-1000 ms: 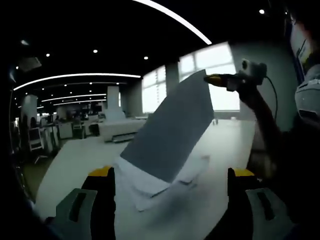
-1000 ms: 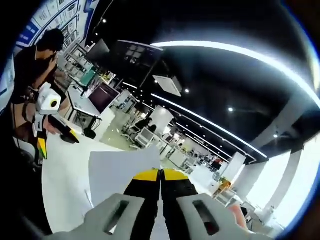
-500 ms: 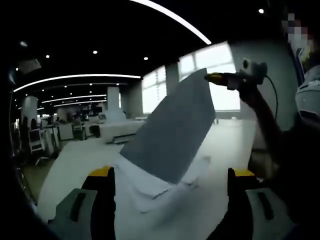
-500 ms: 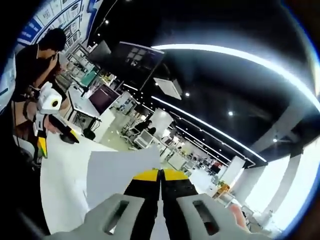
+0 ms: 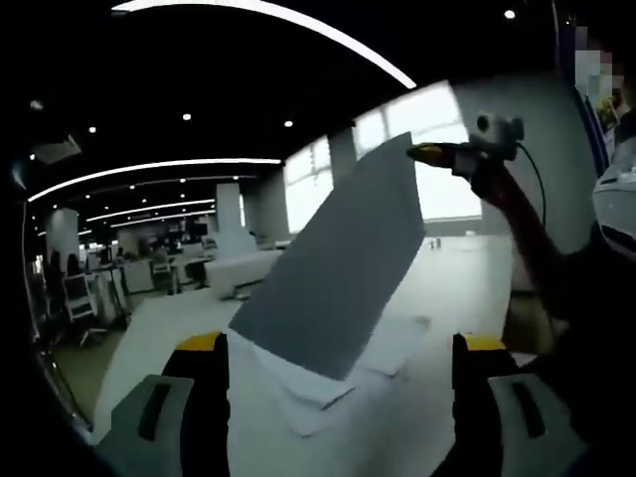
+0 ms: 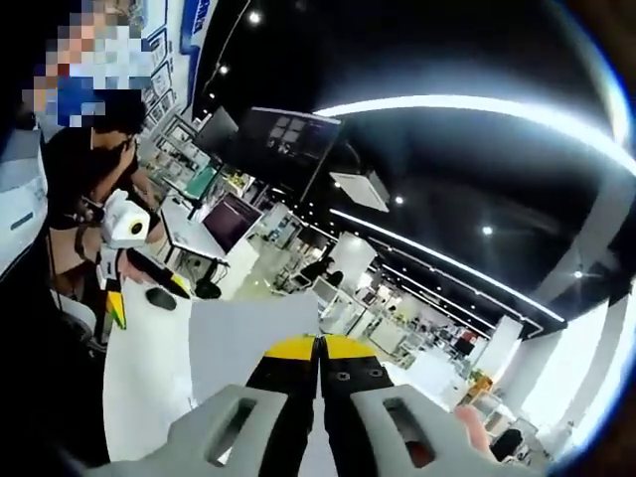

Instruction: Organize the stack of printing papers by aligning and flattening the scattered papers on the table

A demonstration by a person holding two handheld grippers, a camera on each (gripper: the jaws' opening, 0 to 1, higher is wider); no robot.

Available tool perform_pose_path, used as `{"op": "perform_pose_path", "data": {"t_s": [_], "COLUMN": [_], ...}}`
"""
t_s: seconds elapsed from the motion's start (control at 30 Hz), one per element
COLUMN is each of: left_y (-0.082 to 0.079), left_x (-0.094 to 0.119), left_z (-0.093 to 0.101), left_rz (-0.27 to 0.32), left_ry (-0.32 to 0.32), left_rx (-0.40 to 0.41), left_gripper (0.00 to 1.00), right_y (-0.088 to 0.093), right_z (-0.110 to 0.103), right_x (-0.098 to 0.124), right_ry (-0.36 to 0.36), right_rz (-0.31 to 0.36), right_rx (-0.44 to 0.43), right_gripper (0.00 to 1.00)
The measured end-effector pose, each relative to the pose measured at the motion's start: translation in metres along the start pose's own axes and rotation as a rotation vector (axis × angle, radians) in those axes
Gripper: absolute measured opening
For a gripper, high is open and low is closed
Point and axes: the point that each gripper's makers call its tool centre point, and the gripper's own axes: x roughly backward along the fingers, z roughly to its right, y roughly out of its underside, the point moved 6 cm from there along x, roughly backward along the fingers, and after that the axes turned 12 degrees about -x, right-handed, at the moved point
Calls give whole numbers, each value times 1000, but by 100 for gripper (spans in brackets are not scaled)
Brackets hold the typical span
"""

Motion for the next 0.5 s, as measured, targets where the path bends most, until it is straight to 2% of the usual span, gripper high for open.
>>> {"op": "perform_pose_path", "data": {"t_s": [0.2, 0.5], "left_y": [-6, -6], "left_x": [1, -10], "left_z": [-9, -14], "left_rz": [-9, -14], "left_ry": [-31, -24], "left_rx": [-47, -57], "left_gripper": [96, 95], "right_y": [1, -2], "right_z": [0, -13], "right_x": [-8, -17], "right_ry": [-26, -85], "right_rz": [-22, -17], "right_rx": [49, 126], "right_gripper": [0, 0]}}
